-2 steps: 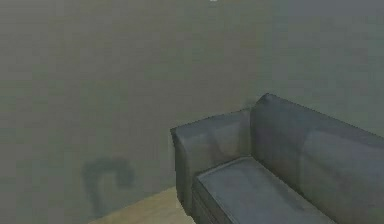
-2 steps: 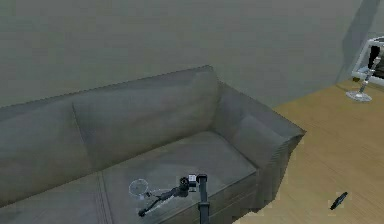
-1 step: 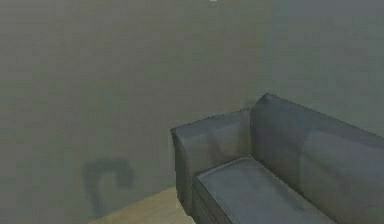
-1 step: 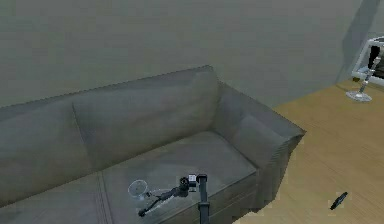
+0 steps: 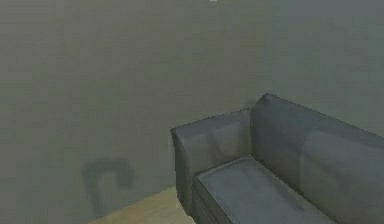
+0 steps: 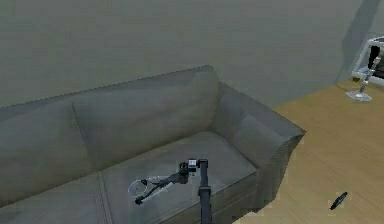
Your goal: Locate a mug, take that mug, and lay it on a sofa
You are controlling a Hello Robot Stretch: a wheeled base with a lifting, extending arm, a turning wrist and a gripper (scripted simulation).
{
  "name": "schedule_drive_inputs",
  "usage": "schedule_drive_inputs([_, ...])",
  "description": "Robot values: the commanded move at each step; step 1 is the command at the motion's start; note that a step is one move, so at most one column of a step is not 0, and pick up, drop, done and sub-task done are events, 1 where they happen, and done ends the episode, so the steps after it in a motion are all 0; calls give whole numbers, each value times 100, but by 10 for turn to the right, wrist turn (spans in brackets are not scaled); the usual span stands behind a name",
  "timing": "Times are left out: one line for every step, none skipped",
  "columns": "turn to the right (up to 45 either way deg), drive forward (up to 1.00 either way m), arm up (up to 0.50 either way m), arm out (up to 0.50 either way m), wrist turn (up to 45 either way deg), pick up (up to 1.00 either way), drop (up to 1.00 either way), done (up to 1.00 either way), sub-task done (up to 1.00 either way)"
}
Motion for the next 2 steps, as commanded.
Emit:
schedule_drive_inputs([0, 0, 0, -8, 0, 0, 0, 0, 0])
schedule_drive_inputs([0, 0, 0, 0, 0, 0, 0, 100, 0])
